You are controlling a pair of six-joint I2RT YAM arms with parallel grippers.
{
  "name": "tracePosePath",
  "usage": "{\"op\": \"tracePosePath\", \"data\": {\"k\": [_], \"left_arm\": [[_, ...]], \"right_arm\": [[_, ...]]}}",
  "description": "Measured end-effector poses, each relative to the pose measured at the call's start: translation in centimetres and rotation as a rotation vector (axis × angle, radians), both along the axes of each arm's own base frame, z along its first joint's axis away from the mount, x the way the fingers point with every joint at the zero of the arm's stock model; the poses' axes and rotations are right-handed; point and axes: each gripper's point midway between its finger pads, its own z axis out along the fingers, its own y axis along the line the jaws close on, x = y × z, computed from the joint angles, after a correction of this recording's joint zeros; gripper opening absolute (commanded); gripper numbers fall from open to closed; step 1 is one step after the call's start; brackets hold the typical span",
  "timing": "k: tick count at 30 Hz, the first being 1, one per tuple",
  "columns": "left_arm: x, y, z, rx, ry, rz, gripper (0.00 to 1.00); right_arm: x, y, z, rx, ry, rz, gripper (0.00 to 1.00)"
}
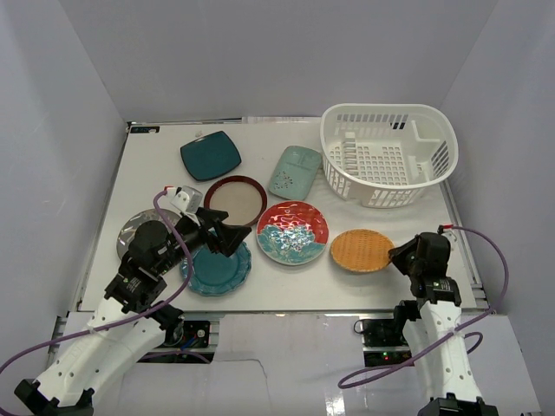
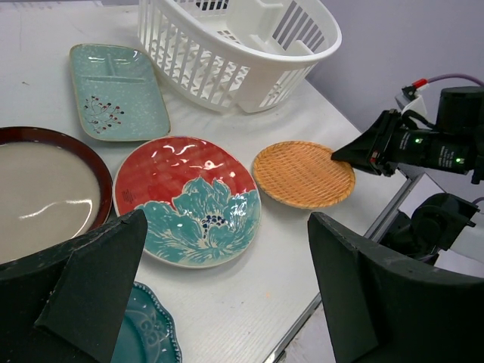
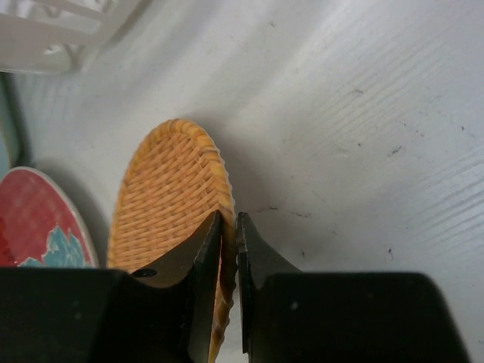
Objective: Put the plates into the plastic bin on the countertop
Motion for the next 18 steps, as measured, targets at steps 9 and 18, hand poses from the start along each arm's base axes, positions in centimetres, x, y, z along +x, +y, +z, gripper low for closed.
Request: {"op": "tracePosePath", "data": {"k": [9, 18], "left_arm": [[0.0, 0.0, 0.0, 0.000, 0.001, 0.000, 0.98], [0.3, -0.2, -0.4, 0.010, 0.015, 0.001, 0.98]], "right_arm": [[0.6, 0.3, 8.9, -0.075, -0.172, 0.094, 0.08], [-0.2, 4.0, 12.9, 0.012, -0.231, 0.301, 0.08]]}}
